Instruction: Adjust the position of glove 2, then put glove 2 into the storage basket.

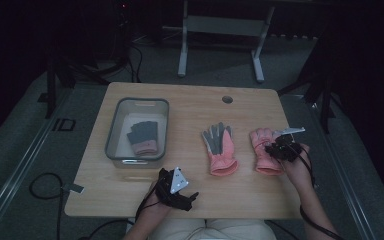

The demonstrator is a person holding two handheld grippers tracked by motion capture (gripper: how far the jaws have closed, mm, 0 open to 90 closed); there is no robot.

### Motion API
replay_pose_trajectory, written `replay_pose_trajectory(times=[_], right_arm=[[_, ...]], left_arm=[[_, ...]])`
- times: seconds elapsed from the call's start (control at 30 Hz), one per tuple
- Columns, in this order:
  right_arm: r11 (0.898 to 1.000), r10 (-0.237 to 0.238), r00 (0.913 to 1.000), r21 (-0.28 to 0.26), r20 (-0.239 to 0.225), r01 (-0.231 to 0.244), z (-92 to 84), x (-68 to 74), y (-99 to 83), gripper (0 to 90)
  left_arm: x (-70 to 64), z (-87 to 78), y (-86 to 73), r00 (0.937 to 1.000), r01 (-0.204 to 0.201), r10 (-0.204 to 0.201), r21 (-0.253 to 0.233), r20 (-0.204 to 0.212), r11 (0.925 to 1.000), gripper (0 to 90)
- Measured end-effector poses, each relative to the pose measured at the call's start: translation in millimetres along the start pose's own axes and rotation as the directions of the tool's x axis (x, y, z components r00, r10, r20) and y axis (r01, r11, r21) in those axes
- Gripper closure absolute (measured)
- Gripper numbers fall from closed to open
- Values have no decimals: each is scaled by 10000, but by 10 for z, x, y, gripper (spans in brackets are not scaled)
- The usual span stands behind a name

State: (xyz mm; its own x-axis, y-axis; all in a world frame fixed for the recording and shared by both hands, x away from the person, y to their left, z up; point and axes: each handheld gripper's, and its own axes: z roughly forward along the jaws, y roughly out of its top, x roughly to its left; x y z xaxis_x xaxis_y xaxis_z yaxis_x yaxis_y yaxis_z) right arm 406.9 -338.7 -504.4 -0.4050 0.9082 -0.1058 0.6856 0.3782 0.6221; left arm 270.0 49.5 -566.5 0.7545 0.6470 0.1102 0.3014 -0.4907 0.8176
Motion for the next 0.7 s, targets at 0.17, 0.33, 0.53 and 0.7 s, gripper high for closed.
replay_pose_trajectory(times=[0.17,0.33,0.53,0.7], right_arm=[[9988,311,9995,371,-48,-309,120,-15,-34,726],[9962,862,9963,103,-26,-862,116,-13,-42,859],[9913,1240,9923,-447,-25,-1240,-58,-2,32,872],[9896,950,9955,-1078,-43,-949,-298,73,181,872]], left_arm=[[-7,-1,-1,10000,-36,36,12,-6,10000,12],[2,4,1,10000,59,-59,54,9,10000,12],[4,4,0,10000,53,-53,37,-38,10000,12],[-1,7,3,10000,-19,20,102,-47,9999,12]])
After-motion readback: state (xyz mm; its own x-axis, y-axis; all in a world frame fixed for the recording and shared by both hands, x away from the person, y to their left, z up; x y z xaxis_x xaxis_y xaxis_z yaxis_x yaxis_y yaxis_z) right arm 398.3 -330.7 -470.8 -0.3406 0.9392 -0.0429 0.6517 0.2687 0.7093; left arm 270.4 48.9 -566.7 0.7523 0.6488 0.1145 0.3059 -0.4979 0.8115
